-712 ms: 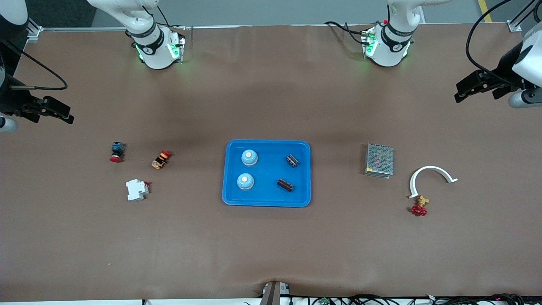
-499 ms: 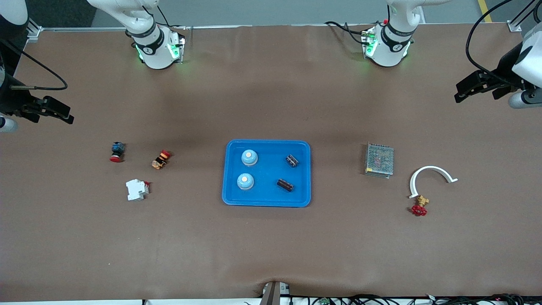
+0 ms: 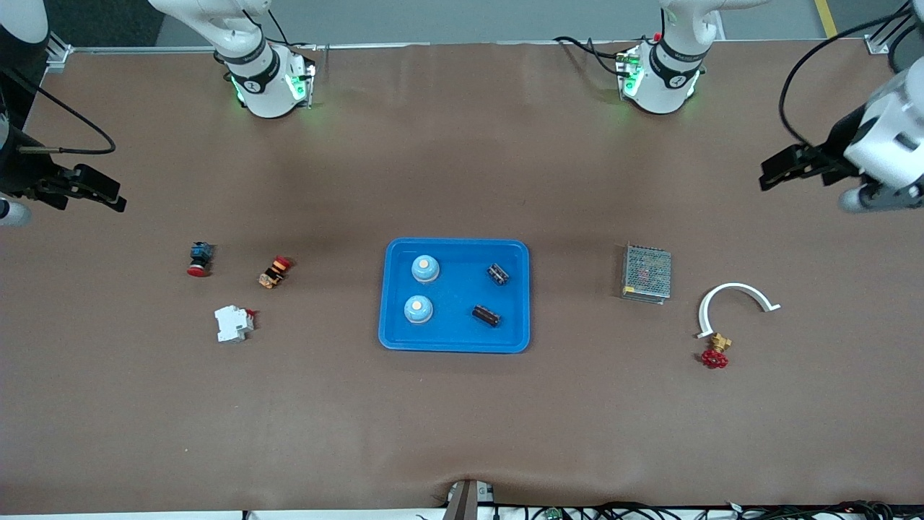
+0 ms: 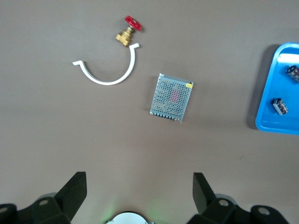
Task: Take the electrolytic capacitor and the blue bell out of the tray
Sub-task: 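Move the left gripper and the right gripper toward the blue tray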
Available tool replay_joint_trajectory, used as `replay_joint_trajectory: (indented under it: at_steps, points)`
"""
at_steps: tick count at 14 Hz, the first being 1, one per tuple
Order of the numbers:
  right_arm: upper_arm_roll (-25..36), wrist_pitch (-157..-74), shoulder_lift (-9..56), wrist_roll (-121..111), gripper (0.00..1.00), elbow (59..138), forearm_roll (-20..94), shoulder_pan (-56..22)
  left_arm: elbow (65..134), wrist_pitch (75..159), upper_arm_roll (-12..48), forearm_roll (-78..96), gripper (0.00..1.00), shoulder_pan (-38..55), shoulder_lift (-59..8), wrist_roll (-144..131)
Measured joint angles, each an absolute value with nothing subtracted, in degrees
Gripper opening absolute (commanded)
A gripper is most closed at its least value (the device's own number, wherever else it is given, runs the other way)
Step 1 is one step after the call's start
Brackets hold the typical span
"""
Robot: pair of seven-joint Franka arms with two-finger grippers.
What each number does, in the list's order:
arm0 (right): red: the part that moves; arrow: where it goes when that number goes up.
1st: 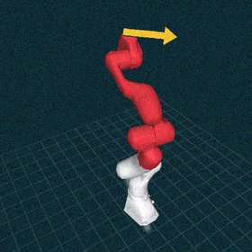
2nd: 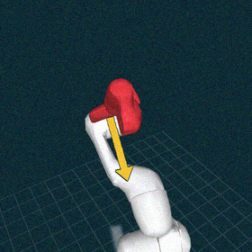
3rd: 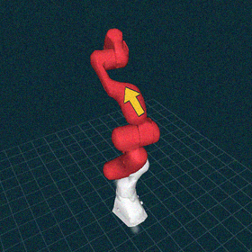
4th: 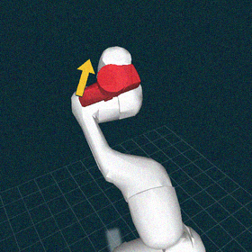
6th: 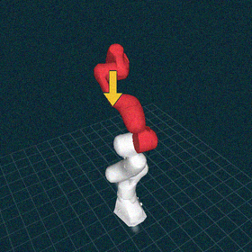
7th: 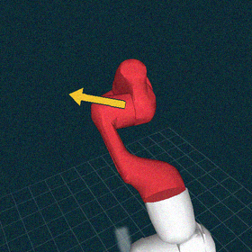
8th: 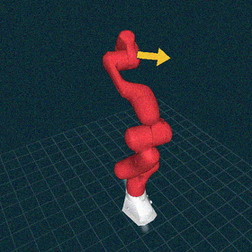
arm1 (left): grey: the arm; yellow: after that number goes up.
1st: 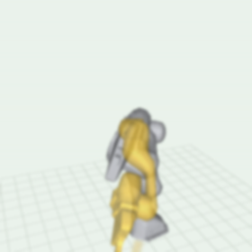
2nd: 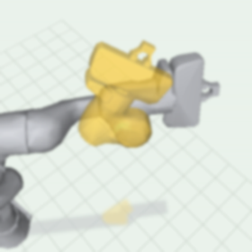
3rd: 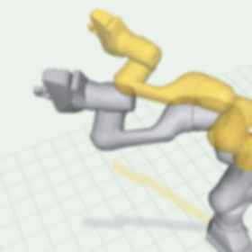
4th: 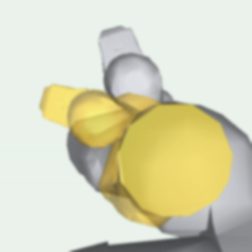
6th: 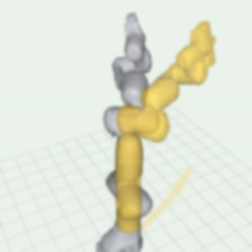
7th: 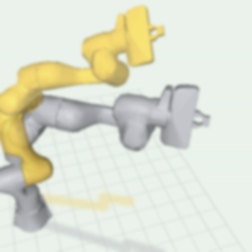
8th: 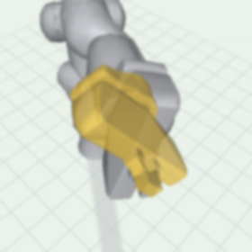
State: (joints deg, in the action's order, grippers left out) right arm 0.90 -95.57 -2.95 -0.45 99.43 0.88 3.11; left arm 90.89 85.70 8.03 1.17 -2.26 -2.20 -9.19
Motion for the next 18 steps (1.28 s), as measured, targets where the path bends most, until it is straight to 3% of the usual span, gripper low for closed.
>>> replay_joint_trajectory:
  at_steps: [7,13,18]
  points:
    - [0.55,-95.84,-2.95,4.16,1.0,99.53,0.96,-0.66,91.08,96.5,8.55,1.18,1.0,8.72,-12.98,-25.57]
    - [0.24,-99.28,-2.4,18.7,1.0,100.29,0.99,-10.34,91.12,105.61,8.63,1.18,1.0,15.64,-21.03,-42.47]
    - [0.07,-104.62,2.04,32.3,1.0,100.78,1.0,-19.58,91.16,113.77,8.64,1.18,1.0,20.46,-27.03,-54.5]
